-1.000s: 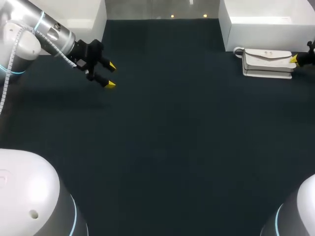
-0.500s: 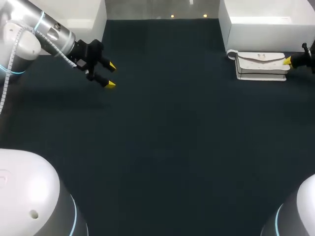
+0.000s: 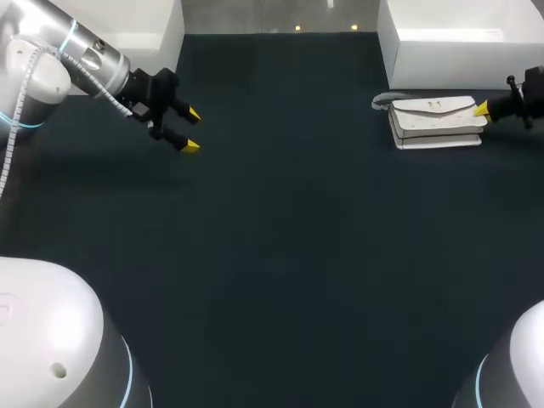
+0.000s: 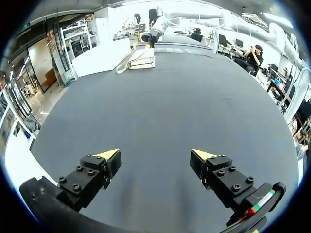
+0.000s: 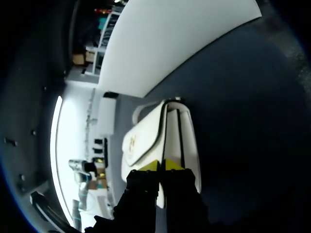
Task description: Pick up the bag, open it, inspect its contents, close it, and place it on the opposite side
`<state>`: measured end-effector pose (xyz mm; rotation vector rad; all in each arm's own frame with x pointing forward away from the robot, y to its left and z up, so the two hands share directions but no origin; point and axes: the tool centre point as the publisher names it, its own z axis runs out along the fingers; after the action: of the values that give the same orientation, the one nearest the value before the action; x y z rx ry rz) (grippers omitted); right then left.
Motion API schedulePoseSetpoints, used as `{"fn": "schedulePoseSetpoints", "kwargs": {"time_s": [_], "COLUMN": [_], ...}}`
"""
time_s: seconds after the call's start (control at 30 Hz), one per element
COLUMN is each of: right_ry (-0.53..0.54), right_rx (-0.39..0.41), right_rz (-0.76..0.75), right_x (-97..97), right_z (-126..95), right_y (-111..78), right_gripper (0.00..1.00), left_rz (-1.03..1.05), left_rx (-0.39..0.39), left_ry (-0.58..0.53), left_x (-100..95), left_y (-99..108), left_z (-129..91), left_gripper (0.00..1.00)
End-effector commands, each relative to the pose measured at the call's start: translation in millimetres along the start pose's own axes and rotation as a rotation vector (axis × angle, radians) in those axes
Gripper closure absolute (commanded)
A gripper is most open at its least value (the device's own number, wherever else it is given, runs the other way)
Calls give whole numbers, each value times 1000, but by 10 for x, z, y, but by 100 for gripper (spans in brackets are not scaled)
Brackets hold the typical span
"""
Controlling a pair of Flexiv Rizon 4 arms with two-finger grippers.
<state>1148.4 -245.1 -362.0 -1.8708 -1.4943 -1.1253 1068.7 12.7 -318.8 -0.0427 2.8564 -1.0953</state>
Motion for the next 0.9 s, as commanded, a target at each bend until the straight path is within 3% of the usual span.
{"fn": "schedulePoseSetpoints", "kwargs": {"time_s": [0.03, 0.67, 0.9], "right_ry": [8, 16, 25], "right_rx": [240, 64, -4], "right_rz": [6, 24, 30], "right_x": [29, 496, 608], "right_z": [118, 410, 622], "right_y": [-28, -646, -893], "right_gripper": [100, 100, 100], "left_rz": [1, 1, 1], "left_rx": [3, 3, 3], "left_ry": [-1, -1, -1], "left_x": [-4, -4, -4], "left_y": [9, 9, 9], "left_z": [11, 11, 11], "left_gripper": [0, 0, 0]}}
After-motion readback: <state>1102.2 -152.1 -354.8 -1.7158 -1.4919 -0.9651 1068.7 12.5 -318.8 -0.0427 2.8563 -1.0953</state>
